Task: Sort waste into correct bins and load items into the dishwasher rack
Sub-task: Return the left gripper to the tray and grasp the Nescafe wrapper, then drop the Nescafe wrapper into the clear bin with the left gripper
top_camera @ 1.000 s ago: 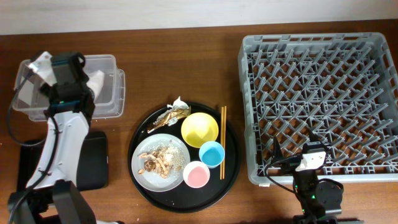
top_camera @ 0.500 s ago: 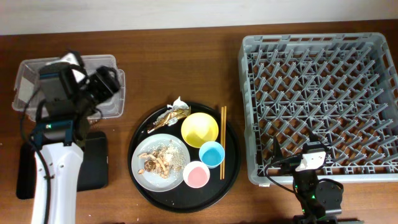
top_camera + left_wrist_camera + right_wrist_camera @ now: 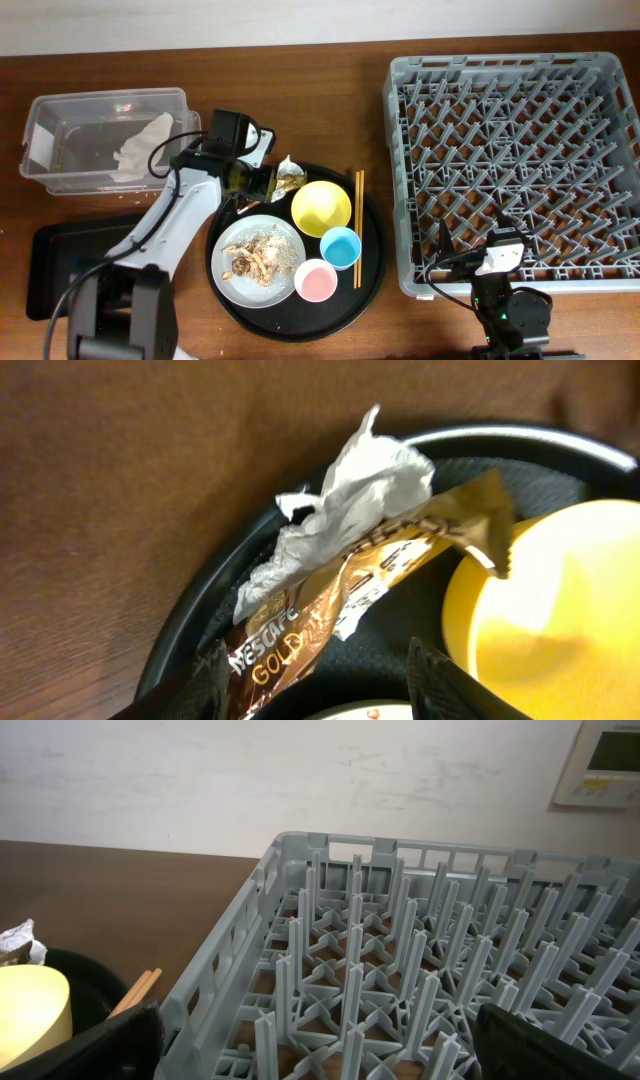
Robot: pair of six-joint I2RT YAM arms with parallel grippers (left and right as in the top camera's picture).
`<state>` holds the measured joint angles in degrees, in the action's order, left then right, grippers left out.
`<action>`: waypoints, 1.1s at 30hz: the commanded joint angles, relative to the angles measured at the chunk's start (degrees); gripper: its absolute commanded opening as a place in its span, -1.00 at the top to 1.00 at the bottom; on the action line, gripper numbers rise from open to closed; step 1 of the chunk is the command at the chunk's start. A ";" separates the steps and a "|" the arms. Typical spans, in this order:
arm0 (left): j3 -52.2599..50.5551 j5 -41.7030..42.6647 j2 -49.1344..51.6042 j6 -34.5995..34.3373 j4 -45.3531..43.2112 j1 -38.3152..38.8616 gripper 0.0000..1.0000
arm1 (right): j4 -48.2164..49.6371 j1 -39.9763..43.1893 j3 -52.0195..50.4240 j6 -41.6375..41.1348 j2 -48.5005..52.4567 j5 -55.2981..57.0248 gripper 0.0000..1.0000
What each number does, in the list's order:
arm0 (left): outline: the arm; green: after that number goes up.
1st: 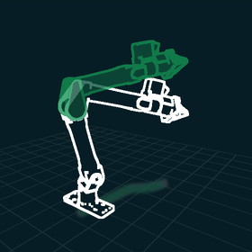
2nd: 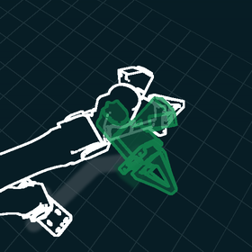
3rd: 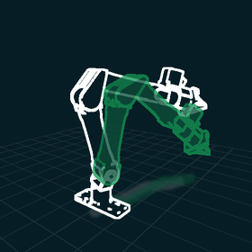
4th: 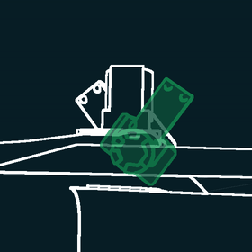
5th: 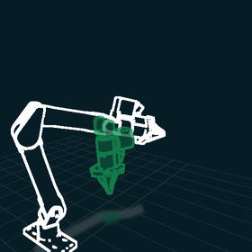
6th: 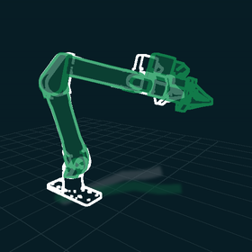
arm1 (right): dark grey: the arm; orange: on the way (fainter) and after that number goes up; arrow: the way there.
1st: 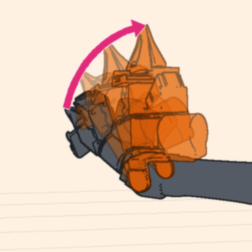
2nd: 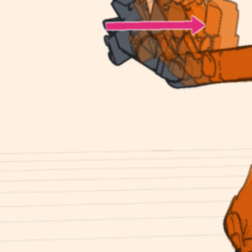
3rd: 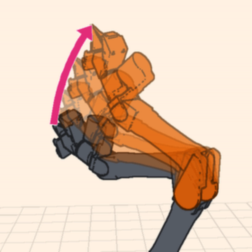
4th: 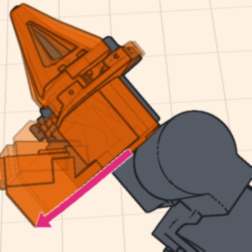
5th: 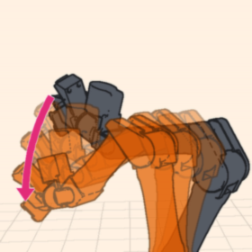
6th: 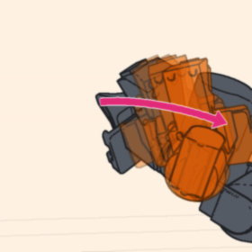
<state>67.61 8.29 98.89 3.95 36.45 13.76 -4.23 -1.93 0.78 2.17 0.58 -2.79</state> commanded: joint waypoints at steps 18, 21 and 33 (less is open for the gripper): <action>-0.17 -4.02 8.57 7.93 0.33 0.24 0.94 | -0.02 -0.31 -0.46 0.17 -0.37 0.31 -0.97; 0.81 -3.19 7.52 6.56 2.95 0.50 0.99 | -0.02 -0.31 -0.46 0.17 -0.37 0.31 -0.97; 2.14 -7.96 -16.70 -2.16 2.71 0.70 0.99 | -0.02 -0.31 -0.46 0.20 -0.37 0.31 -0.97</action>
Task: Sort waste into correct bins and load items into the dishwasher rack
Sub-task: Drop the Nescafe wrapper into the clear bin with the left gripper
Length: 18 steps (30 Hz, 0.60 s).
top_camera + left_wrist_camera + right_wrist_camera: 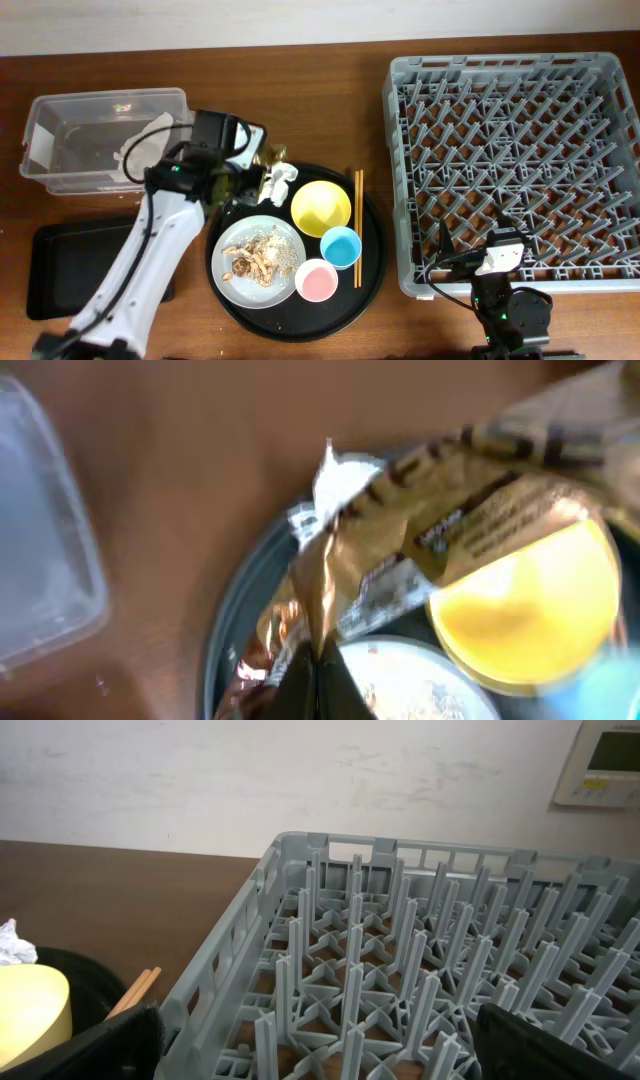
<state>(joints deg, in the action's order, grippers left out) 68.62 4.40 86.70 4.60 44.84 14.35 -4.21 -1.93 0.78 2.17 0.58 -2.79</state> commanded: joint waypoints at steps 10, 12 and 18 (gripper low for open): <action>1.11 -18.78 2.95 -24.30 -37.13 -17.62 0.99 | -0.04 -0.31 -0.46 0.17 -0.37 0.31 -0.97; 1.11 -18.75 5.86 -28.04 -37.77 -20.70 0.67 | -0.04 -0.31 -0.46 0.17 -0.37 0.31 -0.97; 1.14 -15.23 5.86 -28.79 -37.64 -22.25 -0.51 | -0.04 -0.31 -0.46 0.17 -0.37 0.31 -0.97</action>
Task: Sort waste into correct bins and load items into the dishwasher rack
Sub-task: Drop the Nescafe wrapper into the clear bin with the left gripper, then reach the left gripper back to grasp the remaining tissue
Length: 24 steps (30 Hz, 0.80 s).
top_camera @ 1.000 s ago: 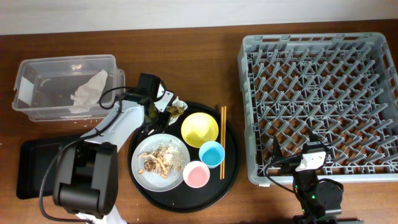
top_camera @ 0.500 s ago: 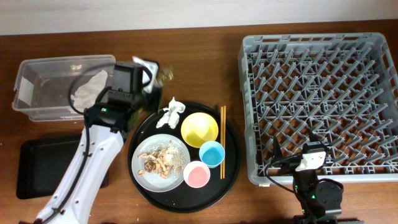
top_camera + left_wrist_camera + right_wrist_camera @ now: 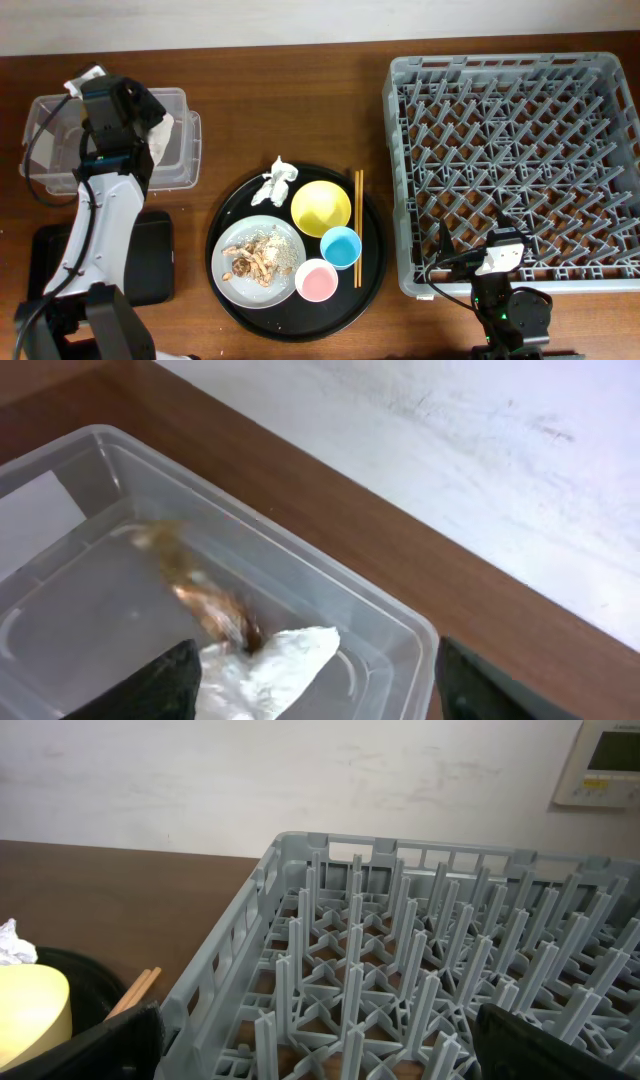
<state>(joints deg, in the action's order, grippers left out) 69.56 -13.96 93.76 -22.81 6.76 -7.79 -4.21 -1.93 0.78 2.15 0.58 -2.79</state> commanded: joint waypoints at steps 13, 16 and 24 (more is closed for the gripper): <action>-0.20 31.19 -3.72 15.43 23.98 16.90 -0.14 | -0.04 -0.31 -0.46 0.20 -0.37 0.31 -0.97; -0.20 24.02 1.49 15.87 25.00 22.53 -0.14 | -0.04 -0.31 -0.46 0.20 -0.37 0.31 -0.97; -0.20 22.08 11.76 15.96 26.95 24.11 -0.01 | -0.04 -0.31 -0.46 0.20 -0.37 0.31 -0.97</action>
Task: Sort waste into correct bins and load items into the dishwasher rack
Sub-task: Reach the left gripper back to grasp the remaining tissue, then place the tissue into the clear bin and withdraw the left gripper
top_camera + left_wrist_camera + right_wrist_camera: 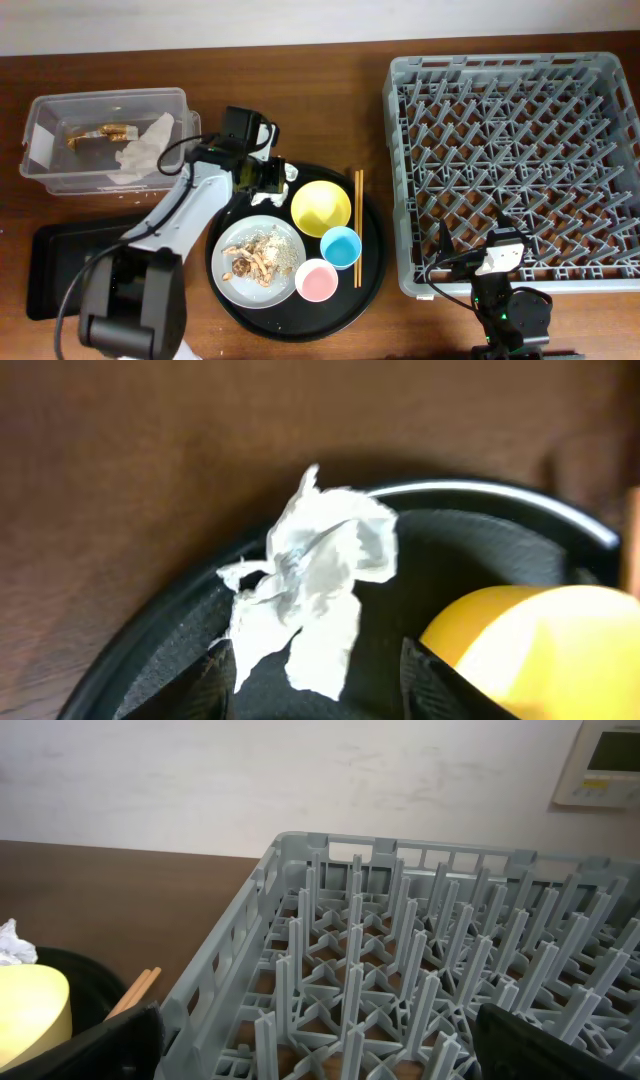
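A crumpled white tissue [283, 175] [312, 582] lies at the back left of the black round tray [370, 275]. My left gripper [264, 175] [320, 685] is open just above it, one dark finger [205, 685] on each side. A gold coffee wrapper [100, 132] lies in the clear bin [40, 175] beside a white napkin [140, 152]. The tray also carries a plate of food scraps [258, 260], a yellow bowl [321, 208], a blue cup [340, 247], a pink cup [316, 280] and chopsticks [358, 228]. My right gripper [497, 252] [320, 1050] is open at the front edge of the grey rack [520, 160].
A black rectangular bin [55, 275] sits at the front left, partly under my left arm. The rack [400, 970] is full of upright grey pegs. Bare brown table lies between the tray and the rack.
My left gripper was open over the clear bin with the gold wrapper in the bin. Now it is back at the tray, open around the white tissue. The right arm has not moved.
My left gripper was open around the gold wrapper and tissue on the tray. Then it was shut on the wrapper, lifted off the tray. Then it was open over the clear bin with the wrapper inside. Now it is at the tissue on the tray.
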Robot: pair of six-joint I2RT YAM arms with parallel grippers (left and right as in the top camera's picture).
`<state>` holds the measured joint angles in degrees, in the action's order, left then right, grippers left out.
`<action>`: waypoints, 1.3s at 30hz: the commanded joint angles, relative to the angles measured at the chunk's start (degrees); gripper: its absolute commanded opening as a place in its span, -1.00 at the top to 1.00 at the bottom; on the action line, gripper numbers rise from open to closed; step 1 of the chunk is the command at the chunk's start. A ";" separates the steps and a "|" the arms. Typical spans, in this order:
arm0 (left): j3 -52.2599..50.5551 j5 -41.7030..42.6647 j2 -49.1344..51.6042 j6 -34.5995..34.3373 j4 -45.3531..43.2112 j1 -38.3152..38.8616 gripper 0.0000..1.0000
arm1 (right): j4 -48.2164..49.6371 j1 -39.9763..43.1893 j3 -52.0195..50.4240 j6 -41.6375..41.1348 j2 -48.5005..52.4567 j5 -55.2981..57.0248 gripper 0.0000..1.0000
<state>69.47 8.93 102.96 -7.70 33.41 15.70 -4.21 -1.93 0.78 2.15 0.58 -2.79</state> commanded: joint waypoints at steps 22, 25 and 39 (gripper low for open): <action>6.27 -2.36 0.61 -0.81 3.41 2.08 0.99 | -0.04 -0.31 -0.46 0.20 -0.37 0.31 -0.97; 9.51 -2.84 -7.61 -0.79 3.72 0.76 0.99 | -0.04 -0.31 -0.46 0.20 -0.37 0.31 -0.98; 9.49 -10.43 -9.57 -8.35 -11.74 -27.32 -0.35 | -0.04 -0.31 -0.46 0.20 -0.37 0.31 -0.98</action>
<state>78.72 -0.45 90.13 -14.70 21.71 -9.06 -4.21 -1.93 0.78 2.17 0.58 -2.79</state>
